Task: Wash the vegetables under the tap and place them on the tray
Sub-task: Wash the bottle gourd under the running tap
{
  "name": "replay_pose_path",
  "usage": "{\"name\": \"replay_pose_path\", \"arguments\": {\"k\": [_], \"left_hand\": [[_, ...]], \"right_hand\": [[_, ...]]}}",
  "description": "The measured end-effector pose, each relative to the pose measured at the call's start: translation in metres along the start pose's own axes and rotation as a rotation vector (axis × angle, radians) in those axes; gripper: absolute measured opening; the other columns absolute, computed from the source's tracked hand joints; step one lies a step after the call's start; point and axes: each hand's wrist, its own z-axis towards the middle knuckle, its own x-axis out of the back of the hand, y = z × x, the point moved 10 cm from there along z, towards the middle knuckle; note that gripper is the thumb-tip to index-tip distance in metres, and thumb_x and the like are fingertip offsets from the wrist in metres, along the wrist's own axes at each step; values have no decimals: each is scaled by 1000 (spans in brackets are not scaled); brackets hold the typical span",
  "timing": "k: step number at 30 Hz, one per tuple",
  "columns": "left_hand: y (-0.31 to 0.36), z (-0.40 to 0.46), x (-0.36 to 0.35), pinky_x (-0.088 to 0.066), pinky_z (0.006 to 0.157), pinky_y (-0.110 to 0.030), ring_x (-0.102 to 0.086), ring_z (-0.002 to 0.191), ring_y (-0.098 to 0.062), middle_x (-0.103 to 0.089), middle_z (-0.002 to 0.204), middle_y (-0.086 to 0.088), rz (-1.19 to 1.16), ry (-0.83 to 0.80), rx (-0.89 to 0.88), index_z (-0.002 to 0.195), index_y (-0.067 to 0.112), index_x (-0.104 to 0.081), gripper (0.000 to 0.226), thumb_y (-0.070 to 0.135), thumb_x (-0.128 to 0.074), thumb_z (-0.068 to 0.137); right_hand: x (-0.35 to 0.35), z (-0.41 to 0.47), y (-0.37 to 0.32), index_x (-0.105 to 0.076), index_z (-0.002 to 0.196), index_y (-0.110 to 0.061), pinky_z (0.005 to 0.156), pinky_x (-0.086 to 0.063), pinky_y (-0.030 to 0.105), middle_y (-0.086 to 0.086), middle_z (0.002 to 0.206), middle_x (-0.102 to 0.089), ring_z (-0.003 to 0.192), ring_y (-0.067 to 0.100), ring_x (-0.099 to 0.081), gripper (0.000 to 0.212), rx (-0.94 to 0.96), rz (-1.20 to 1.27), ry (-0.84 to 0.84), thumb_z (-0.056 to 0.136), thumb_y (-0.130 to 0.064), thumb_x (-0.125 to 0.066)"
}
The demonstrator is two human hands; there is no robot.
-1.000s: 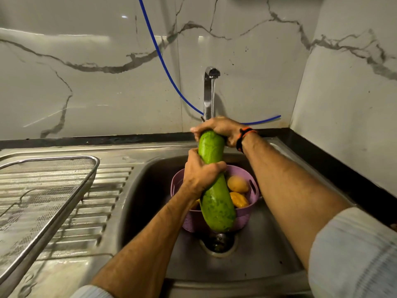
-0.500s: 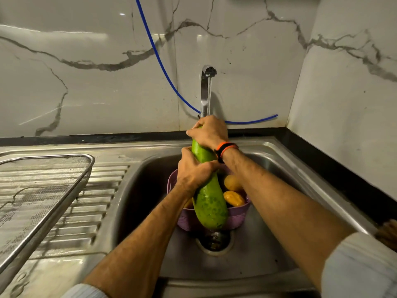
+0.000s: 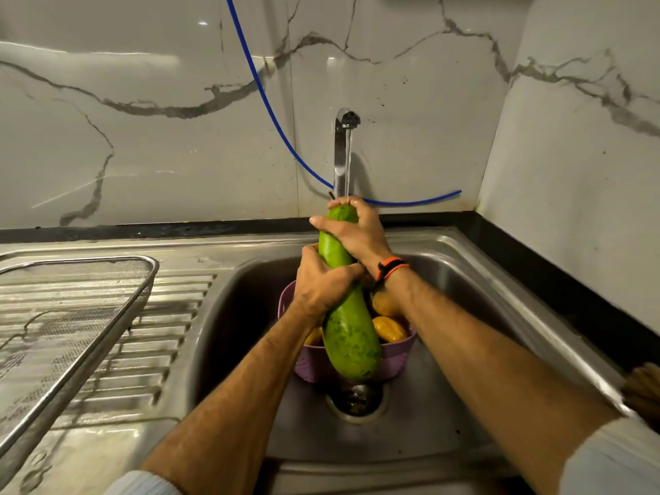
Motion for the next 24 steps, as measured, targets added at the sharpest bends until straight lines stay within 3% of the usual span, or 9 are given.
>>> {"name": "replay_pose_path", "arguments": {"k": [3, 8, 10, 12, 14, 16, 18, 21, 24], "left_hand": [[0, 2, 0, -62, 73, -50, -71, 88, -27, -65, 104, -12, 15, -6, -5, 108, 16, -45, 76, 27, -80, 42], [-4, 5, -2, -62, 71, -50, -72, 85, -28, -67, 102, -12, 26, 2, 16, 104, 19, -48, 71, 26, -83, 43], [-4, 2, -2, -62, 73, -50, -71, 87, -28, -65, 103, -11, 5, 2, 32, 103, 20, -45, 67, 25, -82, 47], [-2, 0, -5, -62, 69, -45, -70, 85, -26, -64, 106, -14, -25, -30, 32, 111, 16, -46, 69, 19, -82, 53], [1, 0, -11, -59, 59, -37, -70, 78, -25, -64, 107, -18, -71, -76, 24, 119, 9, -46, 70, 11, -83, 60], [3, -1, -13, -56, 54, -32, -69, 72, -24, -65, 107, -21, -111, -78, 26, 119, 4, -48, 67, 7, -82, 62], [3, -1, -13, -60, 58, -37, -72, 75, -28, -68, 105, -23, -134, -65, 25, 116, 3, -50, 71, 10, -82, 52], [-2, -2, -9, -63, 69, -46, -73, 84, -29, -68, 104, -17, -79, -53, 41, 113, 9, -47, 77, 14, -84, 46], [-5, 2, -3, -62, 73, -48, -72, 87, -27, -66, 105, -13, -52, -41, 40, 114, 13, -45, 76, 19, -82, 47]], "right_hand": [[0, 1, -26, -68, 92, -18, 69, -46, 21, -4, 91, -64, 82, 11, -57, 21, 147, -301, 60, 77, -26, -79], [-19, 25, -34, -63, 78, -15, 52, -40, 24, -1, 75, -60, 75, 19, -61, 21, 25, -818, -100, 75, -32, -75], [-21, 31, -25, -65, 75, -16, 61, -50, 28, 1, 80, -64, 76, 18, -61, 22, -88, -669, -292, 72, -32, -79], [-32, 24, -16, -68, 70, -13, 75, -54, 34, 4, 80, -68, 74, 17, -63, 18, -177, -287, -580, 77, -27, -77], [-34, 18, -15, -67, 71, -10, 78, -54, 33, 6, 77, -67, 72, 17, -62, 19, -203, 154, -680, 83, -24, -71], [-29, 18, -7, -64, 76, -7, 75, -54, 34, 8, 76, -65, 70, 19, -62, 18, -204, 532, -542, 84, -23, -70], [-19, 14, 7, -64, 83, -8, 74, -56, 37, 10, 80, -66, 71, 21, -63, 17, -143, 653, -317, 82, -22, -75], [0, 5, 12, -67, 86, -16, 78, -59, 39, 4, 91, -69, 86, 23, -66, 20, -22, 342, -39, 76, -24, -83], [1, 1, -9, -68, 95, -18, 69, -51, 24, -6, 96, -63, 86, 11, -59, 29, 42, -129, 33, 74, -30, -83]]}}
